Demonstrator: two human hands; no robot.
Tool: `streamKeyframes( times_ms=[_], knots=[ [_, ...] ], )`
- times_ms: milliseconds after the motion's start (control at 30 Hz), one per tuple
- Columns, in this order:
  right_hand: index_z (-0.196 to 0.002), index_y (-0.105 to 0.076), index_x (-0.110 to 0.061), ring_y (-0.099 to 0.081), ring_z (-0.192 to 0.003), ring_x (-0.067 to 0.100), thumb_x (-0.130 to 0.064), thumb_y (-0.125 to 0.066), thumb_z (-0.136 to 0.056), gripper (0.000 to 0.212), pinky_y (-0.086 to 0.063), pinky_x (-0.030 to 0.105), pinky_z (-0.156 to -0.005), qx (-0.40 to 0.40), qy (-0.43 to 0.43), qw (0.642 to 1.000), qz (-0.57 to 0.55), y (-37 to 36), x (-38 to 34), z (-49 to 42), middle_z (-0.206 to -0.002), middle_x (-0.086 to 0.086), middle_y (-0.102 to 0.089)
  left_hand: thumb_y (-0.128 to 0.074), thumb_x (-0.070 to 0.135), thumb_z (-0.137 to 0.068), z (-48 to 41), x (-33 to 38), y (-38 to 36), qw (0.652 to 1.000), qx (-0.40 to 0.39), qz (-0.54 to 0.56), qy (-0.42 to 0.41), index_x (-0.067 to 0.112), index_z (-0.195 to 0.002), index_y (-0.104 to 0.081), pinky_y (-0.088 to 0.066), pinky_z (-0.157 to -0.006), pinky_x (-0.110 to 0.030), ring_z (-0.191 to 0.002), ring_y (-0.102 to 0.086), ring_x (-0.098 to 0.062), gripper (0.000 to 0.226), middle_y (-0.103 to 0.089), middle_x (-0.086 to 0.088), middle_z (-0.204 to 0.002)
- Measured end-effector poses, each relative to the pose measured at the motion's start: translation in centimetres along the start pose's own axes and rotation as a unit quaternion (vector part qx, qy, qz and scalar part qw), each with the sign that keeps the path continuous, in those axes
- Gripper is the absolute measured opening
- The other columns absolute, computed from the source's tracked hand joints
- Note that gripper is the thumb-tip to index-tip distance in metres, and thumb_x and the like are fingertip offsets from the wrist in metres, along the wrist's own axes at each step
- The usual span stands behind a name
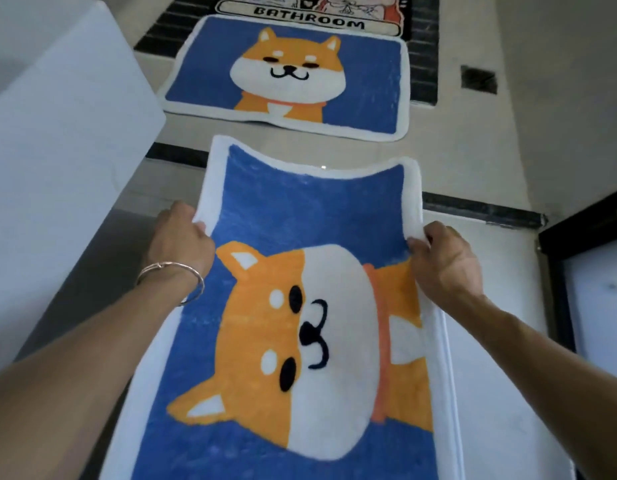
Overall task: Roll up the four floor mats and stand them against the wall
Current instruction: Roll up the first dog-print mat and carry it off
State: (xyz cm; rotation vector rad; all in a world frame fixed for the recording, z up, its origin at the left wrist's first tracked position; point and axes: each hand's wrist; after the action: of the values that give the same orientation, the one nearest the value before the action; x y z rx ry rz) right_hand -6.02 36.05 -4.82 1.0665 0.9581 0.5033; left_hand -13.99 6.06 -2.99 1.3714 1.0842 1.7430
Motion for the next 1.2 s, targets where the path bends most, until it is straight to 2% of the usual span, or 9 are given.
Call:
streamKeyframes(
  times_ms=[267,367,467,533,600,700,767,1000,1200],
  knots=[
    [-0.092,-0.053,-0.009,-0.056,-0.083,0.031,-0.023,-0.047,-0.095,0.016,-0.041,0.035,-0.067,0.056,0.008,0.995,-0.083,5.3,-1.3,-4.5,-0.091,0.012,-0.057,-0.042,0.015,-0.096,-1.7,4.7,1.6,0.998,0.050,0.047,-0.009,0.004,-0.110,-0.052,-0.039,-0.078,-0.039,-0.105,-0.053,-0.039,0.021,-0.055,-0.019,-0.118],
    [-0.119,-0.054,-0.010,-0.058,-0.104,0.029,-0.017,-0.045,-0.095,0.026,-0.045,0.033,-0.084,0.055,0.010,0.991,-0.125,5.6,-1.9,-6.2,-0.117,0.012,-0.057,-0.042,0.013,-0.096,-2.4,7.4,1.5,0.992,0.067,0.099,-0.032,0.005,-0.127,-0.042,-0.041,-0.085,-0.040,-0.111,-0.051,-0.036,0.032,-0.048,-0.016,-0.129],
    [-0.132,-0.048,-0.014,-0.054,-0.106,0.027,-0.022,-0.053,-0.092,0.041,-0.043,0.031,-0.088,-0.035,0.021,0.996,-0.076,4.0,-1.7,-5.3,-0.132,0.012,-0.050,-0.049,0.022,-0.095,-1.2,7.4,0.6,0.993,-0.004,0.023,-0.118,0.013,-0.141,-0.032,-0.041,-0.095,-0.044,-0.121,-0.045,-0.033,0.049,-0.040,-0.013,-0.138],
    [-0.132,-0.049,-0.015,-0.054,-0.113,0.027,-0.026,-0.058,-0.091,0.043,-0.043,0.033,-0.094,-0.106,0.071,0.992,-0.013,2.3,-1.6,-3.1,-0.134,0.011,-0.049,-0.050,0.032,-0.095,0.6,5.9,-0.4,0.970,-0.101,-0.091,-0.200,0.020,-0.144,-0.028,-0.040,-0.101,-0.044,-0.128,-0.040,-0.028,0.055,-0.035,-0.008,-0.144],
    [-0.133,-0.048,-0.017,-0.050,-0.120,0.024,-0.031,-0.058,-0.091,0.045,-0.040,0.032,-0.098,-0.171,0.147,0.973,0.053,0.8,-1.5,0.0,-0.136,0.006,-0.045,-0.048,0.039,-0.094,3.2,4.1,-1.5,0.922,-0.201,-0.188,-0.273,0.024,-0.144,-0.026,-0.041,-0.100,-0.040,-0.131,-0.035,-0.023,0.056,-0.029,-0.001,-0.147],
    [-0.134,-0.045,-0.018,-0.048,-0.120,0.022,-0.038,-0.057,-0.091,0.049,-0.043,0.032,-0.094,-0.254,0.262,0.922,0.125,-1.5,-1.0,4.6,-0.136,0.003,-0.042,-0.049,0.044,-0.093,8.2,1.8,-3.4,0.838,-0.307,-0.268,-0.363,0.024,-0.145,-0.025,-0.039,-0.101,-0.037,-0.133,-0.028,-0.019,0.060,-0.023,0.000,-0.147],
    [-0.131,-0.045,-0.016,-0.045,-0.117,0.023,-0.041,-0.058,-0.089,0.051,-0.042,0.034,-0.090,-0.302,0.313,0.882,0.180,-2.6,-0.3,7.5,-0.132,0.005,-0.042,-0.051,0.048,-0.091,11.5,0.6,-4.5,0.804,-0.356,-0.286,-0.380,0.022,-0.147,-0.022,-0.036,-0.103,-0.035,-0.135,-0.024,-0.019,0.068,-0.020,-0.001,-0.148],
    [-0.135,-0.035,-0.014,-0.033,-0.126,0.028,-0.052,-0.062,-0.082,0.071,-0.035,0.041,-0.100,-0.337,0.374,0.815,0.285,-4.8,2.5,14.6,-0.141,0.010,-0.029,-0.065,0.050,-0.079,17.7,-2.7,-6.7,0.769,-0.414,-0.321,-0.367,0.020,-0.144,-0.020,-0.026,-0.109,-0.050,-0.141,-0.007,-0.026,0.084,-0.008,-0.006,-0.151],
    [-0.143,-0.021,-0.011,-0.015,-0.136,0.036,-0.054,-0.061,-0.081,0.085,-0.024,0.057,-0.108,-0.323,0.383,0.800,0.329,-6.6,2.3,14.9,-0.151,0.013,-0.012,-0.060,0.034,-0.081,17.6,-2.8,-7.4,0.764,-0.365,-0.346,-0.403,0.017,-0.136,-0.025,-0.029,-0.102,-0.059,-0.139,-0.008,-0.032,0.067,-0.011,-0.010,-0.147]
  ],
)
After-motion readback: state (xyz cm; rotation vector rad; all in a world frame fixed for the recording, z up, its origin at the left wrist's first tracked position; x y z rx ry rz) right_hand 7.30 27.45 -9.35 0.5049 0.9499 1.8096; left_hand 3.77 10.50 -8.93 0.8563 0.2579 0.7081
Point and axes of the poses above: each hand's wrist, its own z-axis away from the middle knuckle, its own y-axis out of the back of the hand, x = y × z
